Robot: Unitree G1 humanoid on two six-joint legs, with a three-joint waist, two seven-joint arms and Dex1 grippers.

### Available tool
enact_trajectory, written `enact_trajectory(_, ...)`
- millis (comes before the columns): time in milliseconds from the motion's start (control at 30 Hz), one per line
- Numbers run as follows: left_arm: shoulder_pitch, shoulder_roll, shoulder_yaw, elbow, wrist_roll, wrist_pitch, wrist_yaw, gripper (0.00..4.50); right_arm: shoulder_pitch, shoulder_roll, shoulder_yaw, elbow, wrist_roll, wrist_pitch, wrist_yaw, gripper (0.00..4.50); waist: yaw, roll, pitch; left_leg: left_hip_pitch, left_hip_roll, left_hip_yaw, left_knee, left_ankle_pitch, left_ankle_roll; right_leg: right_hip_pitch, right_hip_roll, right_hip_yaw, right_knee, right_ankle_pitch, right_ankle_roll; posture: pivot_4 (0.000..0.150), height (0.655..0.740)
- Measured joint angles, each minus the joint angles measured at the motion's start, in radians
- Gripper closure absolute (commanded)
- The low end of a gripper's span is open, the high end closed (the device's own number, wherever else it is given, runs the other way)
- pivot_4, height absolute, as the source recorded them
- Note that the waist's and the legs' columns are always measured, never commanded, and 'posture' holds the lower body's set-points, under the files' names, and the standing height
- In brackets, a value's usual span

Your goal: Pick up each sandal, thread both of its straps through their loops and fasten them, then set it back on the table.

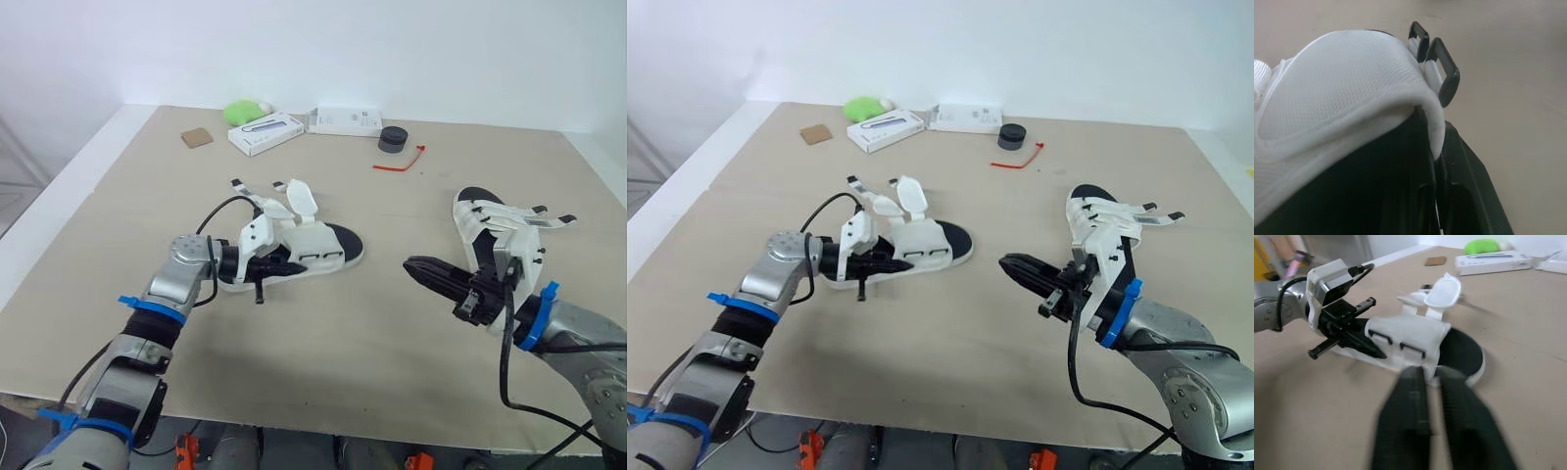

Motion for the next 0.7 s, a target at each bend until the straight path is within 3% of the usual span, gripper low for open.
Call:
enact_trajectory(367, 0.116, 0.022, -0.014, -0.173, -0.064, 0.062, -0.127, 4.5, -0.043, -0.004, 0.169, 0.003, -0.024, 0.021, 0.064, 4.45, 0.0, 0.0, 0.0, 0.0, 0.0, 0.0, 0.002, 0.0, 0.0, 0.0, 0.0, 0.0, 0.0, 0.0, 0.001, 0.15, 0.74)
enact_trajectory(700, 0.167, 0.031, -0.039, -0.255, -0.104, 0.102, -0.174, 4.5, -0.194, -0.017, 0.421, 0.119, -0.248, 0.011, 0.1, 4.45, 0.0, 0.0, 0.0, 0.0, 0.001, 0.0, 0.002, 0.0, 0.0, 0.0, 0.0, -0.001, 0.0, 0.0, 0.001, 0.15, 0.74)
